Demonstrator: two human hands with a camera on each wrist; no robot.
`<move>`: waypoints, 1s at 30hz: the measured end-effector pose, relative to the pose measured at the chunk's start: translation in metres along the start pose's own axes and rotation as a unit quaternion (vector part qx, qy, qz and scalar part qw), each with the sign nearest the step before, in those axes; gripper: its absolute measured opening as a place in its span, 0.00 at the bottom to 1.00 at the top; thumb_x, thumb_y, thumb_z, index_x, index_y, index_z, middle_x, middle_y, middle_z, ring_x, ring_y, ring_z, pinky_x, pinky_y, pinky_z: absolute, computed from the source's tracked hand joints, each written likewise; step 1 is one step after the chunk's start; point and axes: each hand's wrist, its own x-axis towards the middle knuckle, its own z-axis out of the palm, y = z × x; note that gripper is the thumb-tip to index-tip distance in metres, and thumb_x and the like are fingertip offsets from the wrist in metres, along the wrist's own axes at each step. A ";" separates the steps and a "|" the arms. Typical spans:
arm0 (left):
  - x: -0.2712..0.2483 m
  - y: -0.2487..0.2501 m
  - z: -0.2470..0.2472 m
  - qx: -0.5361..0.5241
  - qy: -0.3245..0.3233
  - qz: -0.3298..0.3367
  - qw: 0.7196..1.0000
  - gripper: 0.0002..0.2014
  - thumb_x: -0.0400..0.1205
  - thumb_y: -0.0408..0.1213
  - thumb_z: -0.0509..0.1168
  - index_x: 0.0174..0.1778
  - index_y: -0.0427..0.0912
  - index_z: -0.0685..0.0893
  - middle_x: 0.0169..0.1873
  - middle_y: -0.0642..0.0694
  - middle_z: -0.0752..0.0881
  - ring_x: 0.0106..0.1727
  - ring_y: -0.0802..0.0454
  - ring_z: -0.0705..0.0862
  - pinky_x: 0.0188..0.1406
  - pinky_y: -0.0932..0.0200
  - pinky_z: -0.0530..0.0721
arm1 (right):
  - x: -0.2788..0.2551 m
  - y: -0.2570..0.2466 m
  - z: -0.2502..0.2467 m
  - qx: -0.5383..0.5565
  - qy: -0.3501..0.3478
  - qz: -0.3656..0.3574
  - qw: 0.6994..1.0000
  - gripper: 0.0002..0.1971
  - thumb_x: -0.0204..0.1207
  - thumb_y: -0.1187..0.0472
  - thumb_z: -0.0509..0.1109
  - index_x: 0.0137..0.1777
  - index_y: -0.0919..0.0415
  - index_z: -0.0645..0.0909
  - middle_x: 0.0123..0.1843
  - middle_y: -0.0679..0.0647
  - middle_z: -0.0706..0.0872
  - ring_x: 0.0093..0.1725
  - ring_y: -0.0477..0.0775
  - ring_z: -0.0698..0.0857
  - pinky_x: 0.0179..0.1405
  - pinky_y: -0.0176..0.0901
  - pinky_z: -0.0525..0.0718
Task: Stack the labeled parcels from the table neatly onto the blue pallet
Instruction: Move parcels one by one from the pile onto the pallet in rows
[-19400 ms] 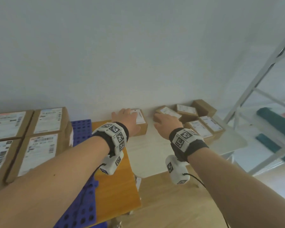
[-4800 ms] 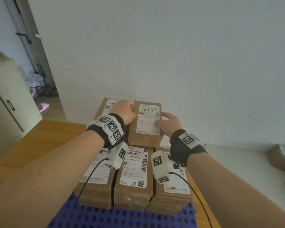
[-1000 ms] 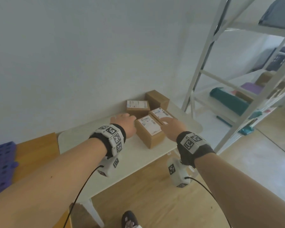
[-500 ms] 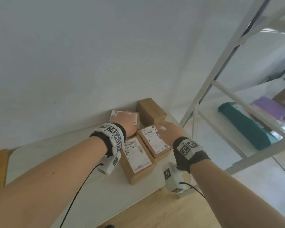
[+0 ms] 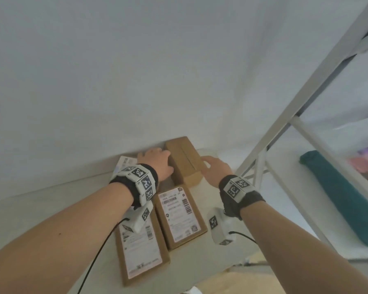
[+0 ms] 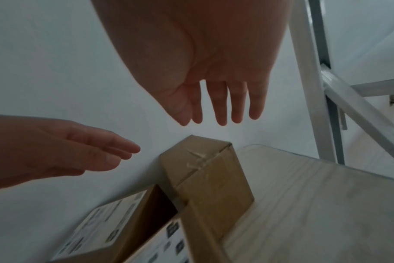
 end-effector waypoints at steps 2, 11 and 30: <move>0.019 0.015 -0.002 -0.008 -0.004 -0.005 1.000 0.28 0.81 0.51 0.60 0.77 0.48 0.66 0.75 0.46 0.69 0.75 0.44 0.69 0.73 0.42 0.69 | 0.020 0.013 -0.011 0.024 -0.006 0.008 1.000 0.23 0.84 0.59 0.57 0.79 0.53 0.65 0.77 0.53 0.73 0.72 0.56 0.75 0.64 0.39 0.72; 0.076 0.055 0.011 -0.095 -0.077 -0.119 0.985 0.38 0.81 0.47 0.62 0.82 0.41 0.51 0.81 0.35 0.55 0.70 0.38 0.76 0.64 0.49 0.79 | 0.098 0.059 -0.018 0.039 -0.076 0.040 0.996 0.22 0.82 0.61 0.58 0.76 0.54 0.70 0.77 0.54 0.74 0.73 0.55 0.75 0.64 0.36 0.71; 0.087 0.090 0.032 -0.193 -0.053 -0.195 0.960 0.60 0.67 0.71 0.64 0.82 0.47 0.35 0.81 0.44 0.30 0.81 0.32 0.49 0.76 0.36 0.61 | 0.129 0.078 -0.003 0.292 -0.167 0.022 0.941 0.21 0.78 0.79 0.53 0.60 0.66 0.85 0.51 0.58 0.86 0.46 0.50 0.83 0.37 0.32 0.77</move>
